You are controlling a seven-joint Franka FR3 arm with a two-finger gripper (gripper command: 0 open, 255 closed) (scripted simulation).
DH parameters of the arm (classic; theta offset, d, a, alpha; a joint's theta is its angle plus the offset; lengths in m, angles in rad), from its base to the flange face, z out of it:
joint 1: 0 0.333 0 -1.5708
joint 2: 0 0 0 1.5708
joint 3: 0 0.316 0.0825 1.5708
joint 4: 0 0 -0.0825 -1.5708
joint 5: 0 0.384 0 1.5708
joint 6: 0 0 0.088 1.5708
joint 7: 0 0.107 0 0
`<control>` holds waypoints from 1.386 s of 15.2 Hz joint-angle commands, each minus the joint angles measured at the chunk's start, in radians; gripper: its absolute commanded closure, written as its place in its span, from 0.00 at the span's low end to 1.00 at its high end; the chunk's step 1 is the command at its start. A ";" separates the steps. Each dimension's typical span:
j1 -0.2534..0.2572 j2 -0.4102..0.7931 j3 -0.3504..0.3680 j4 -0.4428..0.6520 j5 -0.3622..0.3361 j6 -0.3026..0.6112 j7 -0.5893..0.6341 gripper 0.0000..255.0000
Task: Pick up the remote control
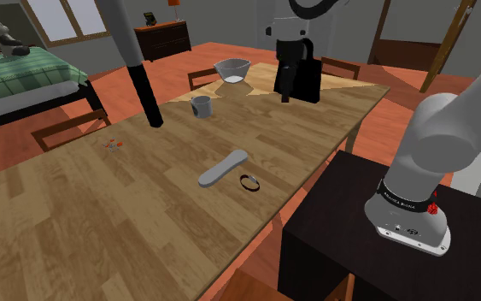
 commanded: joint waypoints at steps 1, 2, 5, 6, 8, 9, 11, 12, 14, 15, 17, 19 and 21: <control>0.023 0.067 -0.004 0.008 -0.008 0.062 -0.077 0.00; 0.036 0.101 -0.004 0.016 -0.010 0.090 -0.111 0.00; 0.072 0.201 0.003 0.042 -0.014 0.168 -0.209 0.00; 0.083 0.234 0.006 0.052 -0.016 0.192 -0.241 0.00; 0.105 0.298 0.014 0.074 -0.019 0.239 -0.303 0.00; 0.116 0.330 0.019 0.085 -0.021 0.261 -0.334 0.00; 0.136 0.393 0.031 0.108 -0.025 0.304 -0.394 0.00; 0.145 0.423 0.037 0.120 -0.028 0.324 -0.422 0.00; 0.163 0.482 0.052 0.144 -0.036 0.364 -0.479 0.00; 0.172 0.511 0.060 0.156 -0.040 0.383 -0.506 0.00; 0.189 0.568 0.076 0.180 -0.051 0.419 -0.558 0.00; 0.206 0.623 0.094 0.204 -0.065 0.454 -0.608 0.00; 0.222 0.675 0.112 0.227 -0.082 0.488 -0.655 0.00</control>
